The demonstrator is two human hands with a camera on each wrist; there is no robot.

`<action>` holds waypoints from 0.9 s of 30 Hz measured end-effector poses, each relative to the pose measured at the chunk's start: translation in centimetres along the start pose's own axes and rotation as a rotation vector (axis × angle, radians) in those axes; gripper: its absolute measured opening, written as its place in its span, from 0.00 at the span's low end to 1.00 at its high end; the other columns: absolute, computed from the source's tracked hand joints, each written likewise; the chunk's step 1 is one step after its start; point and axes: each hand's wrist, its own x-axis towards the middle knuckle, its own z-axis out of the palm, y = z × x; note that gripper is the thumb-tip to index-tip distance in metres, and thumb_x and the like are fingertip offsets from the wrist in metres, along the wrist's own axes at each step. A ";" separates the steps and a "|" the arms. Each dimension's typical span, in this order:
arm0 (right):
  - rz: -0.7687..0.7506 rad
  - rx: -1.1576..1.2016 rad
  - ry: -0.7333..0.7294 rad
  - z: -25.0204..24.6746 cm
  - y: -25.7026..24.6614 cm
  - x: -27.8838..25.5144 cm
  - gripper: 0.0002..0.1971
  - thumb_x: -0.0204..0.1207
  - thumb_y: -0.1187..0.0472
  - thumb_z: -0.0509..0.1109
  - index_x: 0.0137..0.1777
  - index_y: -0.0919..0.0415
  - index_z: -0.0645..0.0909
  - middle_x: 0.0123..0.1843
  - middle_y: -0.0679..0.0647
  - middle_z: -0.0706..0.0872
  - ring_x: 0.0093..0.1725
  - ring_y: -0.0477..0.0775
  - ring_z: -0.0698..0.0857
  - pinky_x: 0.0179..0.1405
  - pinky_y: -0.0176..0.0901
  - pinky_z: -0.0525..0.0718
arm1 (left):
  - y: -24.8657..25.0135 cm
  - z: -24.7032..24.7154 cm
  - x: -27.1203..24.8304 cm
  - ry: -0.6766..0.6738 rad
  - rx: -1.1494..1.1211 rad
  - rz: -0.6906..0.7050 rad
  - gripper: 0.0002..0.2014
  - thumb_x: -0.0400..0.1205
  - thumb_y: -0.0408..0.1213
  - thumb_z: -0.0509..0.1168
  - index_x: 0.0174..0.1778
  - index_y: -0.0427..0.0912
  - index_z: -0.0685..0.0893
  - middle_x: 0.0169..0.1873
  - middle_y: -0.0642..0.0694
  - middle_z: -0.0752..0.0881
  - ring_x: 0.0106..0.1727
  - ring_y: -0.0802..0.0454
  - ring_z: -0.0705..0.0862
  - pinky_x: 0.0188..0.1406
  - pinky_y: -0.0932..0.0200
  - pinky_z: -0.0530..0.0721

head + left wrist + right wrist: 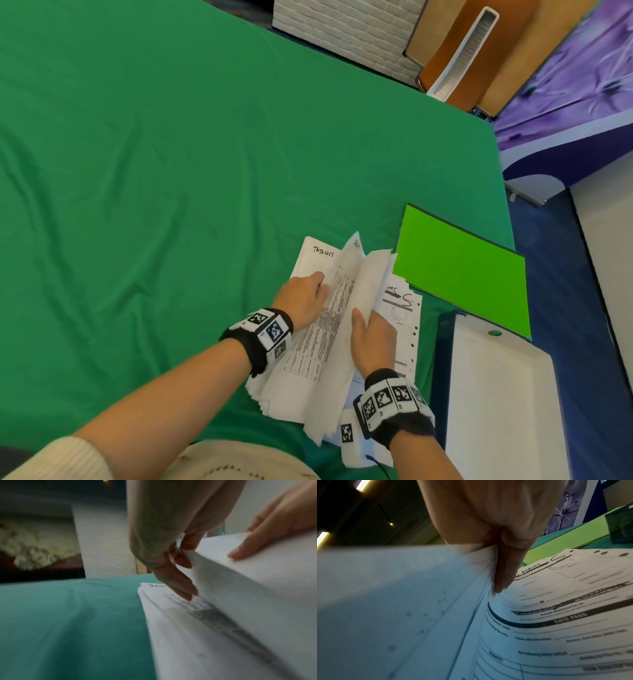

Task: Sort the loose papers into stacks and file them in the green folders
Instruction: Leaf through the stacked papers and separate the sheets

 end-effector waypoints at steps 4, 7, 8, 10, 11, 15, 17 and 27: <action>-0.021 0.081 0.016 -0.4 -0.8 -0.8 0.23 0.86 0.46 0.53 0.36 0.57 0.79 0.34 0.49 0.83 0.39 0.55 0.82 0.38 0.44 0.71 | 0.9 0.9 -0.4 -0.110 -0.499 -0.116 0.18 0.87 0.47 0.61 0.31 0.43 0.74 0.28 0.49 0.79 0.29 0.48 0.82 0.36 0.51 0.88; 0.036 0.148 -0.008 -0.6 -1.1 -1.0 0.26 0.85 0.39 0.52 0.39 0.54 0.82 0.34 0.48 0.84 0.38 0.48 0.82 0.40 0.45 0.78 | 2.2 1.1 -0.8 -0.260 -0.656 -0.201 0.28 0.86 0.61 0.51 0.49 0.43 0.87 0.47 0.51 0.90 0.38 0.48 0.91 0.44 0.52 0.90; 0.048 0.149 -0.017 -0.6 -0.9 -0.9 0.25 0.84 0.38 0.54 0.40 0.54 0.83 0.36 0.48 0.85 0.40 0.48 0.83 0.41 0.45 0.80 | 2.2 1.2 -0.7 -0.303 -0.662 -0.221 0.30 0.86 0.63 0.48 0.55 0.43 0.87 0.51 0.51 0.90 0.39 0.49 0.91 0.45 0.53 0.88; 0.047 0.129 -0.032 -0.6 -0.3 -0.7 0.17 0.84 0.45 0.61 0.47 0.56 0.85 0.44 0.52 0.89 0.47 0.53 0.86 0.47 0.44 0.81 | 2.0 1.1 -0.5 -0.323 -0.633 -0.243 0.30 0.86 0.62 0.48 0.56 0.42 0.86 0.52 0.48 0.90 0.41 0.47 0.91 0.50 0.51 0.87; 0.048 0.112 -0.037 -0.7 -0.1 -0.5 0.13 0.83 0.52 0.64 0.53 0.60 0.85 0.49 0.56 0.89 0.52 0.57 0.86 0.50 0.42 0.80 | 1.6 1.1 -0.4 -0.278 -0.515 -0.236 0.27 0.87 0.60 0.50 0.54 0.41 0.86 0.50 0.47 0.90 0.43 0.46 0.91 0.52 0.50 0.87; 0.100 0.052 -0.039 -1.0 0.1 -0.1 0.13 0.84 0.62 0.63 0.62 0.69 0.81 0.59 0.63 0.86 0.60 0.62 0.83 0.52 0.35 0.70 | -0.6 0.9 -0.6 -0.032 0.217 -0.395 0.29 0.78 0.60 0.68 0.62 0.40 0.75 0.58 0.44 0.80 0.57 0.46 0.83 0.54 0.51 0.82; 0.104 0.021 -0.049 -1.1 -0.1 0.1 0.13 0.84 0.61 0.62 0.62 0.69 0.81 0.60 0.64 0.86 0.59 0.63 0.83 0.52 0.36 0.70 | -1.7 1.3 -0.8 -0.094 0.310 -0.420 0.36 0.73 0.61 0.72 0.65 0.38 0.71 0.60 0.43 0.77 0.60 0.46 0.80 0.56 0.51 0.81; 0.073 -0.119 -0.022 -1.5 -0.5 0.1 0.12 0.84 0.63 0.61 0.59 0.69 0.80 0.56 0.63 0.86 0.55 0.62 0.84 0.53 0.45 0.78 | -2.1 0.6 -0.8 -0.176 0.597 -0.139 0.12 0.88 0.42 0.60 0.65 0.47 0.82 0.41 0.47 0.82 0.41 0.48 0.83 0.41 0.55 0.85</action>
